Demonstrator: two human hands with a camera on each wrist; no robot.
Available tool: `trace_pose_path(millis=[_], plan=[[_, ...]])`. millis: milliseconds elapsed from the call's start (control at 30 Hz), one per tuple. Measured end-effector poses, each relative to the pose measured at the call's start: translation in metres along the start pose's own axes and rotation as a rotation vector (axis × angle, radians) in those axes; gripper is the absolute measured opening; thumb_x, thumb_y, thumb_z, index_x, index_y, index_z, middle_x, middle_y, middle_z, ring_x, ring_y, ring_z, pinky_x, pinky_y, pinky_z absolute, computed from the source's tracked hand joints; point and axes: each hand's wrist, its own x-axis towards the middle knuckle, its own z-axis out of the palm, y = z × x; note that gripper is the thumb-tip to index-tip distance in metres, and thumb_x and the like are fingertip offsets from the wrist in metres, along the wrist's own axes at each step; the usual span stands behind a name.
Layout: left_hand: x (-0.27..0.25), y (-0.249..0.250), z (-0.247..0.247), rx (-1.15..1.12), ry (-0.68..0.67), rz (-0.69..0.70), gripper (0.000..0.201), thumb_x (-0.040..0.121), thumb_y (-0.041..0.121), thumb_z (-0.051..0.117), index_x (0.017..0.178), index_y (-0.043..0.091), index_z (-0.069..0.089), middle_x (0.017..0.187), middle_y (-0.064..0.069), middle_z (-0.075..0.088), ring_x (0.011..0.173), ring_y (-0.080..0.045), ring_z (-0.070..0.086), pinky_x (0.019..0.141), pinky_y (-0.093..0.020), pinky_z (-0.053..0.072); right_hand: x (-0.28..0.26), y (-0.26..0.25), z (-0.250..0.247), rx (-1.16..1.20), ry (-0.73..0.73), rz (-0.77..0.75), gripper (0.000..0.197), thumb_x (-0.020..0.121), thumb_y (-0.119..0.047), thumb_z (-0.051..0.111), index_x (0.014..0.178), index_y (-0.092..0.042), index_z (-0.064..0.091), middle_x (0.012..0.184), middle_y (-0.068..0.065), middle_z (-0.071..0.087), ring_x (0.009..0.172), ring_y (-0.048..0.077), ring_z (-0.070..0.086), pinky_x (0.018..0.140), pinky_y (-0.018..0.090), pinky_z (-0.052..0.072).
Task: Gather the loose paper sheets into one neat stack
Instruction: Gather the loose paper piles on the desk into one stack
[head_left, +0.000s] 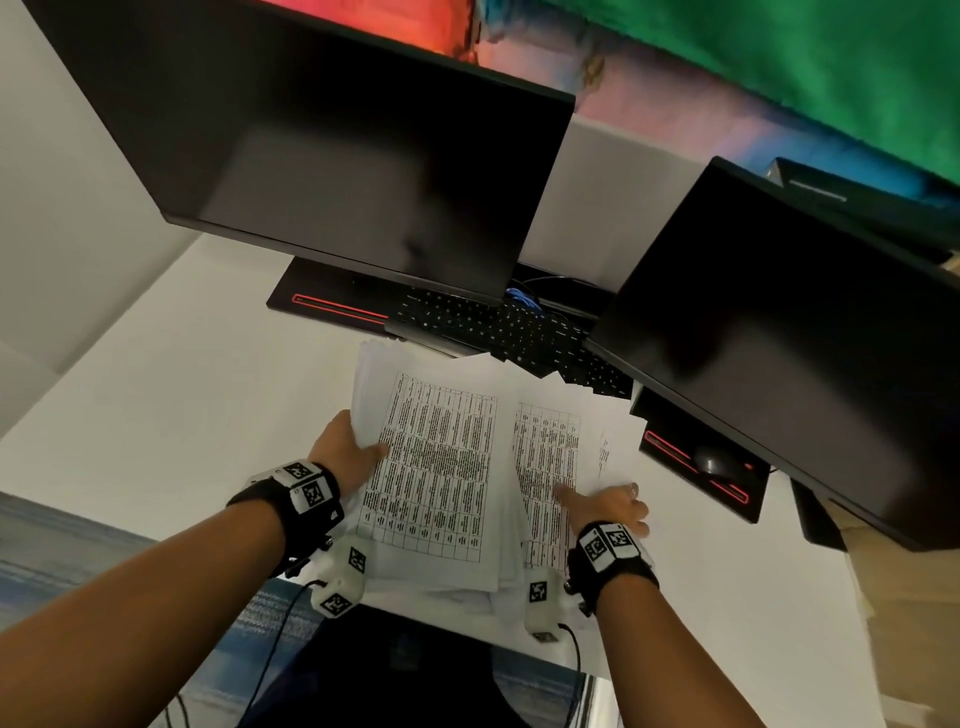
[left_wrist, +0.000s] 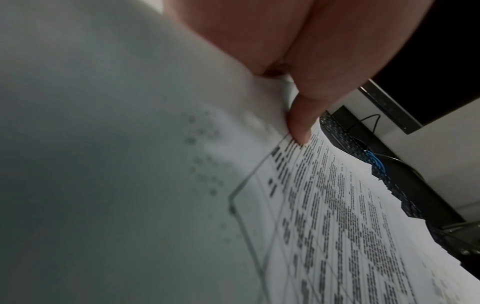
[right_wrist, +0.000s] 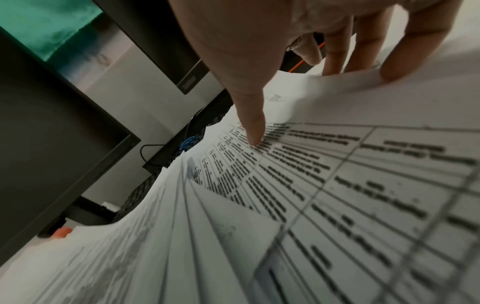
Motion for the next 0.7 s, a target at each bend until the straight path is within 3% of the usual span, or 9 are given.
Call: trace_pose_path(millis=[100,233,367,500,567,633,700], plan=[[0.001,-0.002,-0.001,0.001,-0.003,0.002,0.046,0.087,0.026,0.071,0.126,0.009,0.053,0.109,-0.010,0.066,0.094,-0.029,0.065,0.073,-0.036,0.052,0.013,0.002,-0.004,0.110,-0.051,-0.011,0.106,0.070,-0.045,0.085,0.146,0.002,0.028,0.140,0.021,0.050,0.124,0.038,0.054,0.099,0.045,0.049],[0.002,-0.005,-0.002,0.003,-0.018,0.023,0.045,0.085,0.028,0.071,0.123,0.009,0.056,0.104,-0.007,0.068,0.090,-0.026,0.067,0.069,-0.033,0.054,0.011,-0.002,-0.009,0.164,-0.092,-0.074,0.106,0.070,-0.040,0.087,0.150,-0.003,0.029,0.148,0.017,0.043,0.130,0.037,0.051,0.102,0.042,0.047],[0.001,-0.004,-0.002,-0.007,-0.027,0.036,0.042,0.086,0.027,0.070,0.122,0.010,0.056,0.104,-0.007,0.068,0.091,-0.026,0.066,0.067,-0.031,0.051,-0.003,-0.008,-0.006,0.089,-0.023,0.015,0.095,0.072,-0.043,0.082,0.147,-0.010,0.032,0.139,0.019,0.039,0.126,0.039,0.046,0.098,0.045,0.045],[0.002,-0.005,-0.005,-0.006,-0.036,0.051,0.043,0.085,0.027,0.070,0.123,0.010,0.057,0.105,-0.006,0.068,0.094,-0.026,0.066,0.070,-0.033,0.051,0.003,-0.012,-0.004,0.280,-0.111,-0.002,0.096,0.075,-0.029,0.085,0.147,0.000,0.028,0.140,0.021,0.049,0.124,0.038,0.054,0.091,0.037,0.048],[0.002,-0.006,-0.005,-0.014,-0.034,0.049,0.045,0.084,0.028,0.071,0.123,0.012,0.057,0.106,-0.005,0.068,0.095,-0.026,0.066,0.072,-0.033,0.052,0.006,-0.010,-0.006,0.390,-0.197,-0.001,0.099,0.072,-0.024,0.088,0.148,0.002,0.031,0.141,0.021,0.051,0.125,0.038,0.054,0.101,0.041,0.048],[0.001,-0.006,-0.007,-0.013,-0.027,0.051,0.044,0.084,0.028,0.071,0.123,0.012,0.057,0.106,-0.006,0.068,0.096,-0.027,0.066,0.074,-0.036,0.053,0.004,-0.009,-0.010,0.447,-0.220,-0.053,0.088,0.073,-0.019,0.088,0.142,0.004,0.040,0.138,0.019,0.055,0.124,0.035,0.055,0.104,0.039,0.045],[0.001,-0.006,-0.008,-0.005,-0.016,0.051,0.043,0.085,0.026,0.071,0.123,0.011,0.057,0.107,-0.007,0.068,0.098,-0.028,0.065,0.076,-0.036,0.052,-0.003,-0.013,-0.020,0.417,-0.134,-0.201,0.058,0.077,-0.015,0.084,0.126,0.002,0.057,0.119,0.012,0.064,0.111,0.032,0.063,0.093,0.032,0.049]])
